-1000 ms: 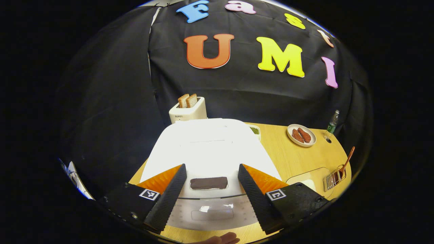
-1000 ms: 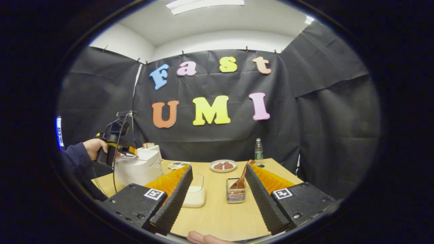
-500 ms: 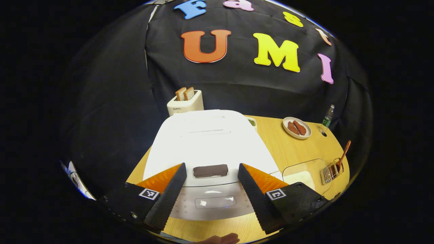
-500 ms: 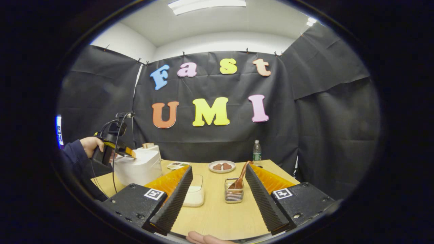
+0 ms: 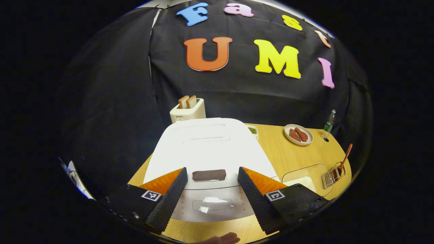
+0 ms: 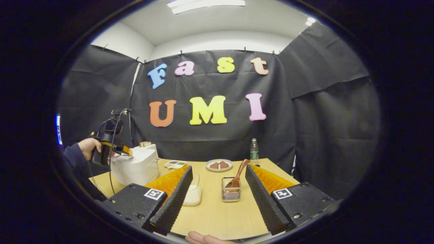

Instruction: Close the left gripper, press the button to open the rice cooker; take a wooden spoon from the chopstick holder with the right hand, scoop a spoonful of rice and pour it into the rice cooker, then put the wooden spoon back into the chopstick holder.

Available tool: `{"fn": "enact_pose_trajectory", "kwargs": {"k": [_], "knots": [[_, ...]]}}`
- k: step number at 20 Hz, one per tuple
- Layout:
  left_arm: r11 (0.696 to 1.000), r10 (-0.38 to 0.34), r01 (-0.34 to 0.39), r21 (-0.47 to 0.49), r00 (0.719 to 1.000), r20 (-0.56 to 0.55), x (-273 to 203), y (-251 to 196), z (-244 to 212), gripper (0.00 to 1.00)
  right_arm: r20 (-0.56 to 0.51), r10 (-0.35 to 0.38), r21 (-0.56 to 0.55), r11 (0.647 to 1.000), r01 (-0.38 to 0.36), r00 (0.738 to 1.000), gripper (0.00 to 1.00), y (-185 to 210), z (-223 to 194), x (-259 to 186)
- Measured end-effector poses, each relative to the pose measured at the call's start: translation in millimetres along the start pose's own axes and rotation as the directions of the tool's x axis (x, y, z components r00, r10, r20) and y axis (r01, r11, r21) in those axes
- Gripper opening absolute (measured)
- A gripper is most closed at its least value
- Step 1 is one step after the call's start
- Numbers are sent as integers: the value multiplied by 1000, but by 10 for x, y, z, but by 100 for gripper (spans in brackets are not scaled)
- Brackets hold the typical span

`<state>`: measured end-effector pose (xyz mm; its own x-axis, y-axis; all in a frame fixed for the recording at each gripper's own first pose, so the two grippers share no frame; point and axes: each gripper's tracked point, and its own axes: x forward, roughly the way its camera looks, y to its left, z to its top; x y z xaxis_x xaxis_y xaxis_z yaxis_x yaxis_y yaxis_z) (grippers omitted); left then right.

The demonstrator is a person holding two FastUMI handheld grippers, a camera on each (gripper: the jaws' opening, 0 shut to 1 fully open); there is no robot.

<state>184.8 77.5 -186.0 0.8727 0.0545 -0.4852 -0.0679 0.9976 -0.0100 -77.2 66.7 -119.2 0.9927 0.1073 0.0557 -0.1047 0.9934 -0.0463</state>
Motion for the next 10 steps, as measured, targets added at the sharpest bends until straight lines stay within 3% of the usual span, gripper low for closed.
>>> {"fn": "enact_pose_trajectory", "kwargs": {"k": [5, 10], "knots": [[999, -6, 1, 37, 990, 143, -447, 51, 287, 96, -27, -18, 18, 1000, 19, 999, 100, -86, -84, 78], [999, -23, 12, 40, 956, 294, -1089, 46, 582, 96, -37, -27, 33, 999, 29, 999, 100, -91, -52, 107]]}}
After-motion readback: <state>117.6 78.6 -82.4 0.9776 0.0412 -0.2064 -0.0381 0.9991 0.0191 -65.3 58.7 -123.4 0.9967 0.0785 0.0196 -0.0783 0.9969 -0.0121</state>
